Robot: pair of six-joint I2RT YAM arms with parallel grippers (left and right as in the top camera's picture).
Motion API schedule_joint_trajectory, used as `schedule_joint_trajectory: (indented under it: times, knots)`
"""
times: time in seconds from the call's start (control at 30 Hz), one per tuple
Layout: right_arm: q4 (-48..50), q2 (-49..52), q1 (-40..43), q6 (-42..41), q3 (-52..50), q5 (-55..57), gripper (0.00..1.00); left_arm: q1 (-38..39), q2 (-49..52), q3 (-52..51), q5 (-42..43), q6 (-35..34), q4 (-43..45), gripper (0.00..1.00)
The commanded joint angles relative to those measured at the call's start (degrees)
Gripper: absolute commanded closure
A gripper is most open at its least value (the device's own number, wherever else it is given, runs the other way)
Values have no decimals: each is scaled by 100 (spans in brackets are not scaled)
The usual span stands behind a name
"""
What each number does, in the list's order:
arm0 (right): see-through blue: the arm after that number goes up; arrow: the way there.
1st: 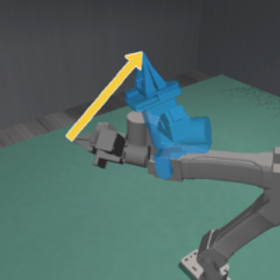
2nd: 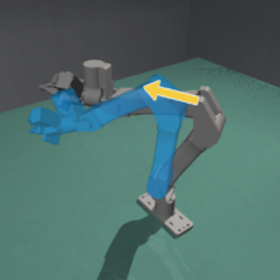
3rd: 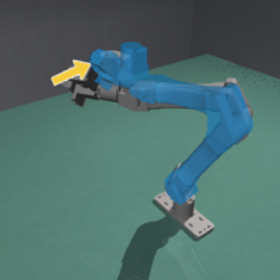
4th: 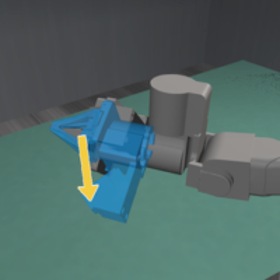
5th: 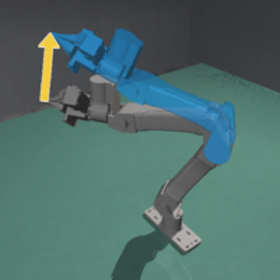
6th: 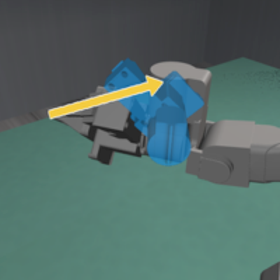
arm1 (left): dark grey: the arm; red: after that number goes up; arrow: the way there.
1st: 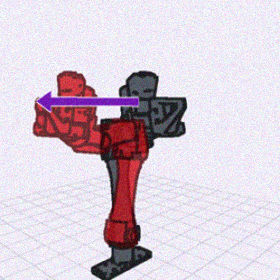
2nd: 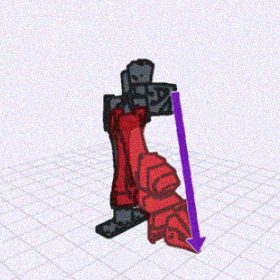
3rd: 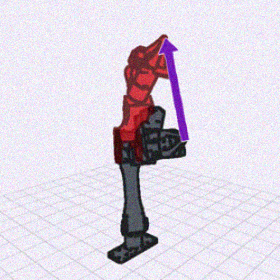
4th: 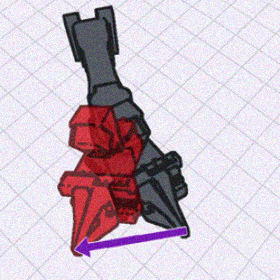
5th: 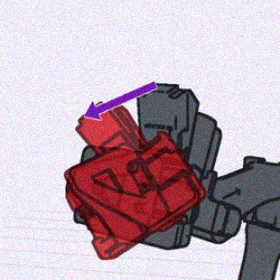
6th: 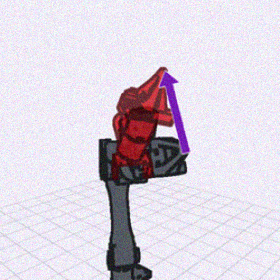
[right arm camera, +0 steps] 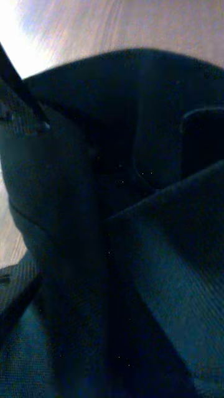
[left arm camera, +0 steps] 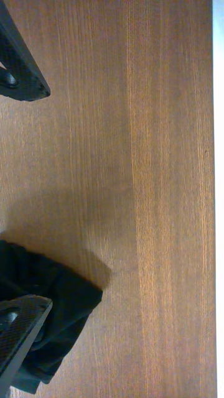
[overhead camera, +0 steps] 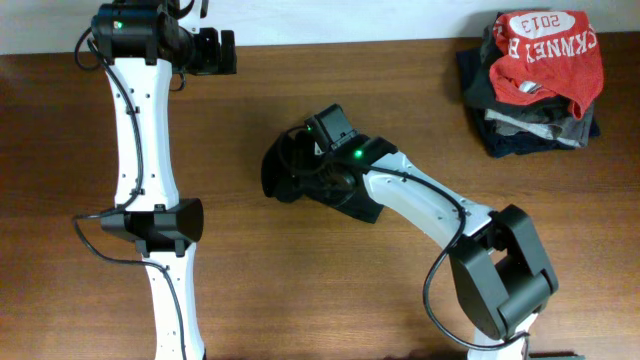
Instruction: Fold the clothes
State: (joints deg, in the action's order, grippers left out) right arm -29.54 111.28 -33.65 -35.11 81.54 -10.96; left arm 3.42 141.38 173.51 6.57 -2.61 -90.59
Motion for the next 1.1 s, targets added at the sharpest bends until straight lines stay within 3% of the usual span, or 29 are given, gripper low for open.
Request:
schedule_joint_trajectory:
  times: [0.0,0.13,0.33,0.7,0.77,0.87,1.07]
  knots:
    - [-28,260,-20,33,13,157,22,0,-48,-22,-61,96,28,1]
    - [-2,365,-7,33,13,190,21,0,-48,-22,-61,120,26,1]
    - [-356,343,120,254,354,39,52,0,-48,-22,-61,225,4,1]
    - [-3650,319,601,1443,2758,-254,66,0,-48,-22,-59,247,-15,1]
    - [-3873,319,656,1545,2914,-254,67,0,-48,-22,-61,247,-15,1]
    - [-3834,352,645,1484,2883,-304,57,0,-48,-22,-61,249,-13,1]
    - [-2916,807,111,424,2776,76,49,0,-48,-22,-61,354,7,1]
